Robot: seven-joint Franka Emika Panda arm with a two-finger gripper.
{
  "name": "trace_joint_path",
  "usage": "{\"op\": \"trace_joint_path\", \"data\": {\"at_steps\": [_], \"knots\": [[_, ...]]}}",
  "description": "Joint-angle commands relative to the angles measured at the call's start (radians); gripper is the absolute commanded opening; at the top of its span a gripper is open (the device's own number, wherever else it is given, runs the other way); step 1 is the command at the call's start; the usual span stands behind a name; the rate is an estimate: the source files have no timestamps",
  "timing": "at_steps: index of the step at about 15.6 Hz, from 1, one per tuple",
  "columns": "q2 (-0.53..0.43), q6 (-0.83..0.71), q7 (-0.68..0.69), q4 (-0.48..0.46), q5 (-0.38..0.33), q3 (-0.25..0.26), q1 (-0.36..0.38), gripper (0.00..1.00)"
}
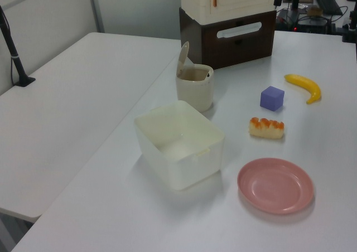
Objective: Close the trash can
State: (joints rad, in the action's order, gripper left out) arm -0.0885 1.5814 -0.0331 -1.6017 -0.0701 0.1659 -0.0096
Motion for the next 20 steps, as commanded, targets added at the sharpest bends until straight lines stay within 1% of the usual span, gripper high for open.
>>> {"op": "trace_joint_path", "data": {"at_steps": [1, 4, 9, 13, 16, 18, 20], "knots": [[0.0, 0.009, -0.015, 0.008, -0.017, 0.017, 0.017, 1.0], [0.0, 0.008, -0.011, 0.008, -0.027, 0.018, 0.013, 1.0], [0.003, 0.014, 0.019, 0.002, -0.02, 0.015, 0.02, 1.0], [0.003, -0.001, 0.152, 0.005, -0.019, 0.029, 0.013, 1.0], [0.003, -0.032, 0.163, 0.006, -0.011, 0.03, 0.022, 1.0], [0.003, -0.058, 0.167, 0.006, 0.009, 0.02, 0.025, 1.0], [0.004, -0.057, 0.167, 0.006, 0.044, 0.02, 0.057, 1.0]]}}
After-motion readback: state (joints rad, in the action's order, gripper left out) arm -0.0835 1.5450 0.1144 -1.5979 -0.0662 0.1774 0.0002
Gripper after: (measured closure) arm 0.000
